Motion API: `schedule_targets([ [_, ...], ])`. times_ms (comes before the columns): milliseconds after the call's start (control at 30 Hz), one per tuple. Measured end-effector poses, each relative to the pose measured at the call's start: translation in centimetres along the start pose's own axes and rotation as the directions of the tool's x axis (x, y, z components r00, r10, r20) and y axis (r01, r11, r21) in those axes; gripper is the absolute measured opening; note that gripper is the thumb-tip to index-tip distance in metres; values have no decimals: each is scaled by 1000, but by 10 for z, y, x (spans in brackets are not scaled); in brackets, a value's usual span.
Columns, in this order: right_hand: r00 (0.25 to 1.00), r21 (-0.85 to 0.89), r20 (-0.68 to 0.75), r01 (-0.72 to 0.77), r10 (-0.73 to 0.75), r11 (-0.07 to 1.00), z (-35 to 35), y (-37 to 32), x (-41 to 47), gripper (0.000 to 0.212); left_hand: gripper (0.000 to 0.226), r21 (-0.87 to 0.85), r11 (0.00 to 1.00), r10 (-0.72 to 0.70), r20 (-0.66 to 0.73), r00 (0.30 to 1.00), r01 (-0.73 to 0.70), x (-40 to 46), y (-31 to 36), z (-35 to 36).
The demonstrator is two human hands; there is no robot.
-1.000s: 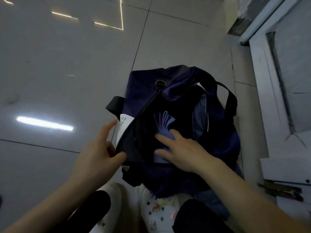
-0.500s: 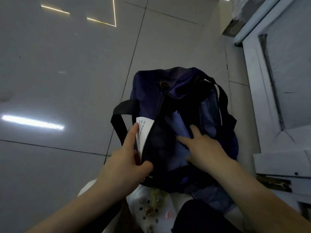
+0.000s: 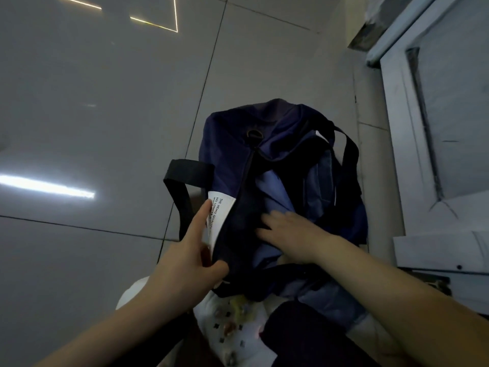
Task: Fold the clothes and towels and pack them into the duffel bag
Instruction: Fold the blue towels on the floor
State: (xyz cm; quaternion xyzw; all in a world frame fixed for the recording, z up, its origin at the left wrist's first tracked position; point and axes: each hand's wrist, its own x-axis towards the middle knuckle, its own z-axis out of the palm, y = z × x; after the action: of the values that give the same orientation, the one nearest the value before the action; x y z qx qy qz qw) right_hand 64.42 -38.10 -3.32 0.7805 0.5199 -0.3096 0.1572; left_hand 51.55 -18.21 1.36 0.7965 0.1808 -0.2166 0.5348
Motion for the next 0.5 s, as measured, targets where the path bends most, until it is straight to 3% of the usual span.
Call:
schedule_targets([
  [133,994,71,-66,-78,83,994,-1,0,-3,49,99,-72,997,0,8,1000,1,3,-9,-3],
  [333,983,209,-167,-45,81,977,-8,-1,-8,28,97,-74,997,-14,35,999,16,0,-5,-8],
  [433,983,262,-128,-94,132,961,-22,8,-14,30,96,-160,986,-40,52,998,47,2,-4,-12],
  [500,994,219,-9,-107,112,970,-30,7,-14,33,94,-275,960,-52,47,998,63,3,-2,-15],
])
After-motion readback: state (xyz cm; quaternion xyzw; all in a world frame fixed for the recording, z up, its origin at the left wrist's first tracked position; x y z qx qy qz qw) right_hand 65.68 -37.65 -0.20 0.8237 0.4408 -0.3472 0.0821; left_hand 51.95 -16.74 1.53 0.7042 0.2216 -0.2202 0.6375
